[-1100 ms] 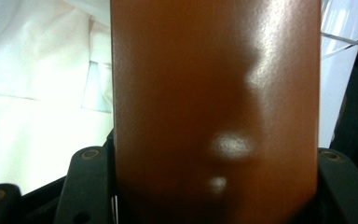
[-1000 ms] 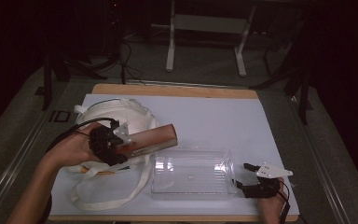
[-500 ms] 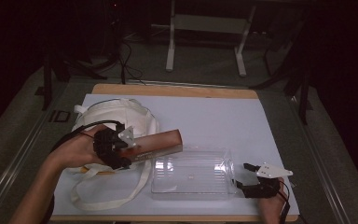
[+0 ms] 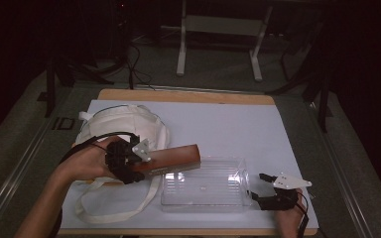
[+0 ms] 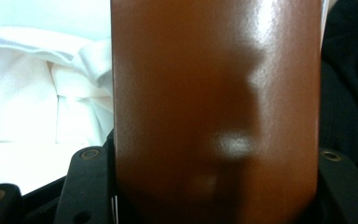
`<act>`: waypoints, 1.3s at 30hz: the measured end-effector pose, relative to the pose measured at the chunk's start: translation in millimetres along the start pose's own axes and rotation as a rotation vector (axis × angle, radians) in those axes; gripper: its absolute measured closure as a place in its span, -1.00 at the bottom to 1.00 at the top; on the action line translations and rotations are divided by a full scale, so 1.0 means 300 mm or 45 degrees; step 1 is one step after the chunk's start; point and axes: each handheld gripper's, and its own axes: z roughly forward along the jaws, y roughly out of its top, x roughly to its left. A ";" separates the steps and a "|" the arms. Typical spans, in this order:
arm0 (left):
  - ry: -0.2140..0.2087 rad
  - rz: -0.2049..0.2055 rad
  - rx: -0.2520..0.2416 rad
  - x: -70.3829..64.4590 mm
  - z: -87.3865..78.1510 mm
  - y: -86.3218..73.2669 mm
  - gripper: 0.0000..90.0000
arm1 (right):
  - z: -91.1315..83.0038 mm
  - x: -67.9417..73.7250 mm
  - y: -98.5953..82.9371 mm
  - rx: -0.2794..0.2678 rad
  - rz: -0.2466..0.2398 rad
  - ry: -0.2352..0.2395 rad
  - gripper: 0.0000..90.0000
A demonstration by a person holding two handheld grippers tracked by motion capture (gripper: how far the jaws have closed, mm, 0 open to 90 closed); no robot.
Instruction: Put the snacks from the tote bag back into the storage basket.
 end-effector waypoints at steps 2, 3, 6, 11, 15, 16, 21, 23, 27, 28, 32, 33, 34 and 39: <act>-0.007 0.007 0.003 -0.005 0.002 0.008 -0.04 | 0.000 0.000 0.000 -0.001 -0.001 0.000 -0.60; -0.007 0.014 0.001 -0.008 0.003 0.012 -0.04 | 0.000 0.000 0.000 -0.002 -0.001 0.000 -0.60; -0.011 0.034 0.005 -0.015 0.007 0.023 -0.04 | 0.000 0.000 0.000 -0.003 -0.001 0.000 -0.60; -0.003 0.057 0.003 -0.027 0.011 0.039 -0.04 | 0.000 0.000 0.000 -0.003 0.001 0.000 -0.60; -0.016 0.072 0.014 -0.032 0.018 0.047 -0.04 | -0.001 0.000 0.000 -0.003 0.002 0.000 -0.60; -0.014 0.078 0.019 -0.035 0.021 0.049 -0.04 | -0.001 0.000 0.000 -0.003 0.002 0.001 -0.60; -0.029 0.097 0.018 -0.045 0.027 0.059 -0.04 | -0.001 0.000 0.000 -0.001 0.004 0.002 -0.60; -0.029 0.110 0.028 -0.051 0.033 0.067 -0.04 | -0.001 0.000 0.000 -0.001 0.003 0.001 -0.60; -0.044 0.114 0.026 -0.060 0.042 0.073 -0.04 | -0.001 0.000 0.000 0.000 0.005 0.002 -0.60; -0.049 0.119 0.030 -0.062 0.044 0.075 -0.04 | -0.001 0.001 0.000 0.000 0.007 0.002 -0.60; -0.062 0.128 0.045 -0.068 0.054 0.082 -0.04 | 0.000 0.000 0.000 0.001 0.005 0.003 -0.60; -0.065 0.131 0.047 -0.069 0.055 0.084 -0.04 | 0.000 0.000 0.000 0.002 0.005 0.003 -0.60; -0.066 0.135 0.046 -0.071 0.057 0.086 -0.04 | 0.000 0.000 0.000 0.002 0.005 0.003 -0.60; -0.073 0.141 0.052 -0.076 0.063 0.092 -0.04 | 0.000 0.000 0.000 0.002 0.006 0.003 -0.60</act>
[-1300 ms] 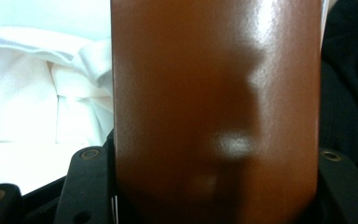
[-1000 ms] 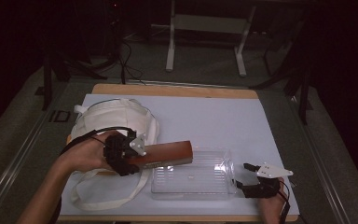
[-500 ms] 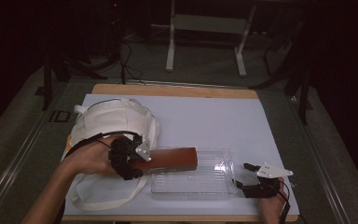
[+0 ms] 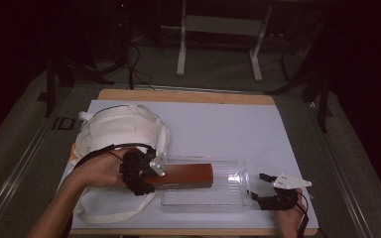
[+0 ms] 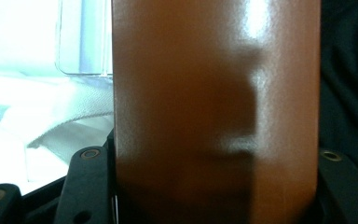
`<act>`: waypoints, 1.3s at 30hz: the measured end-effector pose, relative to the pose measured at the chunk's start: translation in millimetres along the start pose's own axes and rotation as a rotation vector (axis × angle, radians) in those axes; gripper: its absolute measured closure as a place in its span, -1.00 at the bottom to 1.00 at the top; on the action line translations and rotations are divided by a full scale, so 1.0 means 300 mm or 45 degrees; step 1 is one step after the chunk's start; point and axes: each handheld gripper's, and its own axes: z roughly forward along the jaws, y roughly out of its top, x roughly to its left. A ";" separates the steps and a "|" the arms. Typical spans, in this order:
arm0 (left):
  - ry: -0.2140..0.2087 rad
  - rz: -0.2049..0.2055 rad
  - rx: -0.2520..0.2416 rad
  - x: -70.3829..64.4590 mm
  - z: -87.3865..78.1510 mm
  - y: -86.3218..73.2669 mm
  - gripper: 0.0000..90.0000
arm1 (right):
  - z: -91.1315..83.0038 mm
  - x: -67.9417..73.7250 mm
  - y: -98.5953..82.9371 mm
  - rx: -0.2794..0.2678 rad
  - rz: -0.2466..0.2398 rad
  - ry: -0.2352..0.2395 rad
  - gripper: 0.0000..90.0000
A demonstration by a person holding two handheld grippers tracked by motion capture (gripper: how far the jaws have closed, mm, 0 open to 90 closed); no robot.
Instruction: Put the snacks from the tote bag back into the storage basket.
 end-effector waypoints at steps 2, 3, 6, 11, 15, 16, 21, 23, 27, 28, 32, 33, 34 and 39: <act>-0.004 0.009 0.008 -0.001 0.004 0.004 -0.04 | 0.000 0.000 0.000 0.000 -0.001 0.000 -0.60; -0.013 0.012 0.013 -0.003 0.009 0.008 -0.04 | 0.000 0.000 0.000 0.000 -0.001 0.000 -0.60; -0.024 0.020 0.017 -0.007 0.022 0.015 -0.04 | 0.000 0.000 0.000 0.000 -0.001 0.001 -0.60; -0.036 0.031 0.020 -0.009 0.037 0.029 -0.04 | 0.000 -0.001 0.000 -0.001 -0.001 0.001 -0.60; -0.042 0.034 0.024 -0.014 0.043 0.041 -0.04 | 0.000 -0.001 0.000 0.000 0.000 0.002 -0.60; -0.040 0.041 0.029 -0.015 0.046 0.043 -0.04 | 0.000 -0.001 0.000 -0.001 -0.001 0.002 -0.60; -0.047 0.051 0.040 -0.019 0.059 0.054 -0.04 | 0.000 -0.001 0.000 -0.001 -0.001 0.002 -0.60; -0.045 0.059 0.042 -0.021 0.062 0.058 -0.04 | 0.000 -0.001 0.000 0.000 -0.001 0.002 -0.60; -0.051 0.065 0.042 -0.026 0.071 0.063 -0.05 | 0.000 -0.001 0.000 0.001 0.000 0.003 -0.60; -0.054 0.070 0.041 -0.027 0.075 0.065 -0.04 | 0.000 -0.001 0.000 0.000 -0.001 0.003 -0.60; -0.058 0.073 0.056 -0.031 0.088 0.072 -0.05 | 0.000 -0.001 0.000 0.000 -0.001 0.003 -0.60; -0.060 0.072 0.060 -0.033 0.090 0.073 -0.05 | 0.000 -0.001 0.000 0.001 -0.001 0.004 -0.60; -0.061 0.075 0.065 -0.034 0.092 0.076 -0.05 | 0.001 -0.001 0.000 0.001 -0.001 0.004 -0.60; -0.062 0.090 0.082 -0.037 0.101 0.090 -0.05 | 0.001 -0.002 0.000 0.003 -0.001 0.006 -0.61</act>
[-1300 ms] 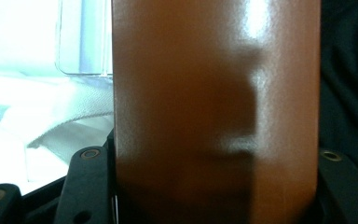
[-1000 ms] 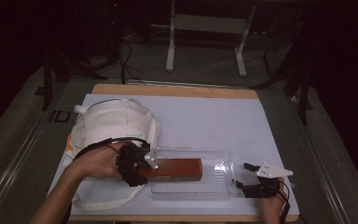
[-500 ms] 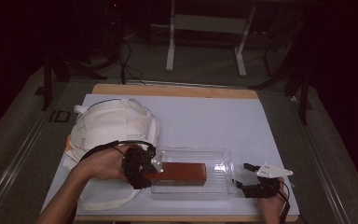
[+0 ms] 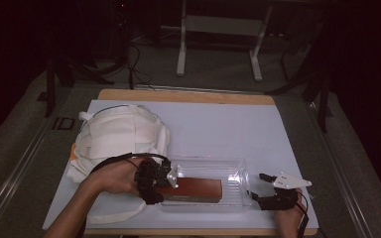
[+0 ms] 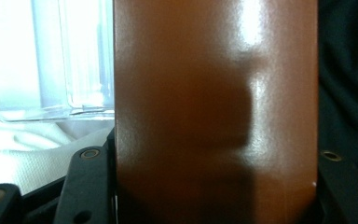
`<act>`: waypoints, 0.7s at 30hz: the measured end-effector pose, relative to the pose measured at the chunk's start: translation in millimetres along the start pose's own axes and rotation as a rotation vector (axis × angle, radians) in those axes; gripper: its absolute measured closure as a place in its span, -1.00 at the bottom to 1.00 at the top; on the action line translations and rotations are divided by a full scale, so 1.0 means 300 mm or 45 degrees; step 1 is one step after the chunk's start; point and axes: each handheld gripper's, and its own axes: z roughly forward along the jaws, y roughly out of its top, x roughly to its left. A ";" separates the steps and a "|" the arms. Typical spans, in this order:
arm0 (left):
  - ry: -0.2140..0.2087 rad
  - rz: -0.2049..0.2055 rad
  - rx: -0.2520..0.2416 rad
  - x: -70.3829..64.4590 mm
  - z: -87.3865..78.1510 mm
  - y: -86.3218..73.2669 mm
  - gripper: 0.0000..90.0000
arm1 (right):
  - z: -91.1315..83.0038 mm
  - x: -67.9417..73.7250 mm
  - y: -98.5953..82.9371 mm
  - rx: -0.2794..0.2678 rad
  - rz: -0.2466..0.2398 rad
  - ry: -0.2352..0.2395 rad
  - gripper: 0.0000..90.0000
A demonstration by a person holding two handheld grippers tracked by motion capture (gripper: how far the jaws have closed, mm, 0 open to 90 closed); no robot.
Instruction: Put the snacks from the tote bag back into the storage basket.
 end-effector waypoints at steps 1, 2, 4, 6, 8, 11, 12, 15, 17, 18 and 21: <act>0.003 0.000 0.000 -0.001 0.001 0.003 -0.05 | 0.000 0.000 0.000 0.000 0.001 0.000 -0.61; 0.003 0.001 0.000 -0.002 0.003 0.006 -0.05 | 0.000 0.000 0.000 0.001 0.001 0.000 -0.61; 0.009 0.012 0.005 -0.002 0.003 0.011 -0.05 | 0.000 -0.001 0.000 0.001 0.000 0.001 -0.61; 0.019 0.017 0.013 -0.003 0.005 0.016 -0.05 | 0.000 -0.001 0.000 0.002 -0.001 0.002 -0.61; 0.019 0.020 0.014 -0.002 0.007 0.019 -0.05 | 0.000 -0.001 0.000 0.001 -0.001 0.001 -0.61; 0.019 0.026 0.014 -0.002 0.009 0.024 -0.05 | 0.000 -0.001 0.000 0.001 0.001 0.002 -0.61; 0.021 0.025 0.017 -0.002 0.009 0.026 -0.05 | 0.000 -0.001 0.000 0.002 0.000 0.003 -0.61; 0.027 0.030 0.022 -0.001 0.015 0.034 -0.05 | 0.000 -0.001 0.000 0.001 0.001 0.003 -0.61; 0.022 0.035 0.022 -0.002 0.018 0.040 -0.05 | 0.000 -0.001 0.000 0.001 0.000 0.002 -0.61; 0.018 0.035 0.021 -0.003 0.020 0.044 -0.05 | 0.000 -0.001 0.000 0.000 0.001 0.002 -0.61; 0.016 0.039 0.017 -0.002 0.020 0.056 -0.05 | 0.000 -0.002 0.000 0.001 0.001 0.004 -0.61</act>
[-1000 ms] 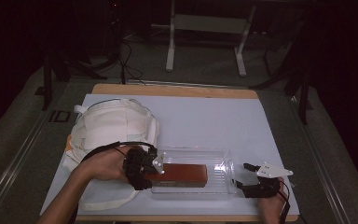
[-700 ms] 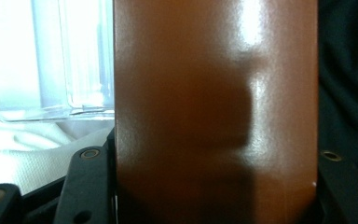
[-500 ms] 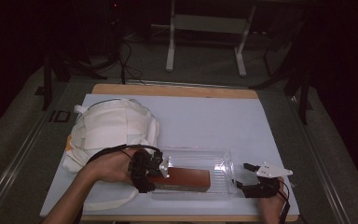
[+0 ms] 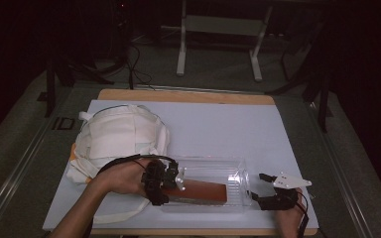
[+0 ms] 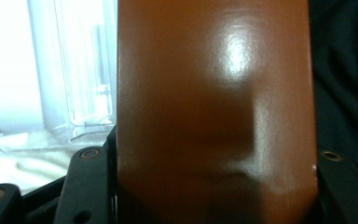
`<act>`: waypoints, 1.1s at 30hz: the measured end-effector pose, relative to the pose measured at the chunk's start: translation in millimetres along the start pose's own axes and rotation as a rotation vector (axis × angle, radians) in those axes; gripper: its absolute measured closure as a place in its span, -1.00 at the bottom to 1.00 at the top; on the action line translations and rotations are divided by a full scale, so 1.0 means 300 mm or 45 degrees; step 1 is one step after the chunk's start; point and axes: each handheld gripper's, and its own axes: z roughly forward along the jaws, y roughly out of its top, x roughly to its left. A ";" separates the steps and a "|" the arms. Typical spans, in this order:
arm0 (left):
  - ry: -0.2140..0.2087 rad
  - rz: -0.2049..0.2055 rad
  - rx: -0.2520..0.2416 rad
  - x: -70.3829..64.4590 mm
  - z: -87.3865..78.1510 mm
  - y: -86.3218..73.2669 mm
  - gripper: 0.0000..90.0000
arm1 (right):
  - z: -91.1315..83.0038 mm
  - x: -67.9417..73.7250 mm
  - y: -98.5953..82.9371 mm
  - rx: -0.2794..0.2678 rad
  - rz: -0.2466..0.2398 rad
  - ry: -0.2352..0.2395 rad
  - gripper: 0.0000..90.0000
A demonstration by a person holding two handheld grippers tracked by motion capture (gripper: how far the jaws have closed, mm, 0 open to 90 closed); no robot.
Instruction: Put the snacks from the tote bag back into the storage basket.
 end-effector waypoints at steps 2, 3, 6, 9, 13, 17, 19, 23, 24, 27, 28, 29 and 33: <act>0.003 0.007 -0.004 0.001 -0.001 0.011 -0.05 | 0.000 0.000 0.000 0.000 0.000 0.000 -0.61; 0.003 0.009 -0.005 0.001 -0.001 0.016 -0.05 | 0.000 0.000 0.000 0.000 0.000 0.001 -0.61; 0.006 0.018 -0.012 0.003 -0.002 0.034 -0.05 | 0.000 0.000 0.000 0.000 0.000 0.001 -0.61; 0.010 0.023 -0.017 0.004 0.001 0.047 -0.05 | 0.000 0.000 0.000 0.000 0.000 0.001 -0.61; 0.002 0.012 -0.019 0.003 0.009 0.061 -0.05 | 0.001 -0.001 0.000 0.001 0.001 0.003 -0.63; 0.006 0.020 -0.020 0.009 0.010 0.074 -0.06 | 0.001 0.001 0.000 0.004 -0.001 0.004 -0.63; 0.005 0.030 -0.009 0.010 0.012 0.082 -0.07 | 0.001 0.001 0.000 0.005 -0.001 0.003 -0.63; -0.019 0.015 -0.013 0.014 0.017 0.087 -0.09 | 0.002 0.001 0.001 0.008 -0.002 0.004 -0.63; -0.021 0.012 -0.010 0.014 0.017 0.088 -0.10 | 0.002 0.001 0.001 0.008 -0.001 0.005 -0.63; -0.035 0.010 -0.026 0.012 0.010 0.091 -0.12 | 0.002 0.001 0.001 0.009 0.001 0.005 -0.63; -0.037 0.005 -0.036 0.011 0.007 0.092 -0.12 | 0.002 0.001 0.001 0.009 0.000 0.005 -0.63; -0.037 0.005 -0.036 0.011 0.007 0.092 -0.13 | 0.002 0.001 0.001 0.009 0.000 0.005 -0.63; -0.051 0.002 -0.029 0.007 0.008 0.100 -0.14 | 0.003 0.001 0.001 0.012 0.002 0.006 -0.63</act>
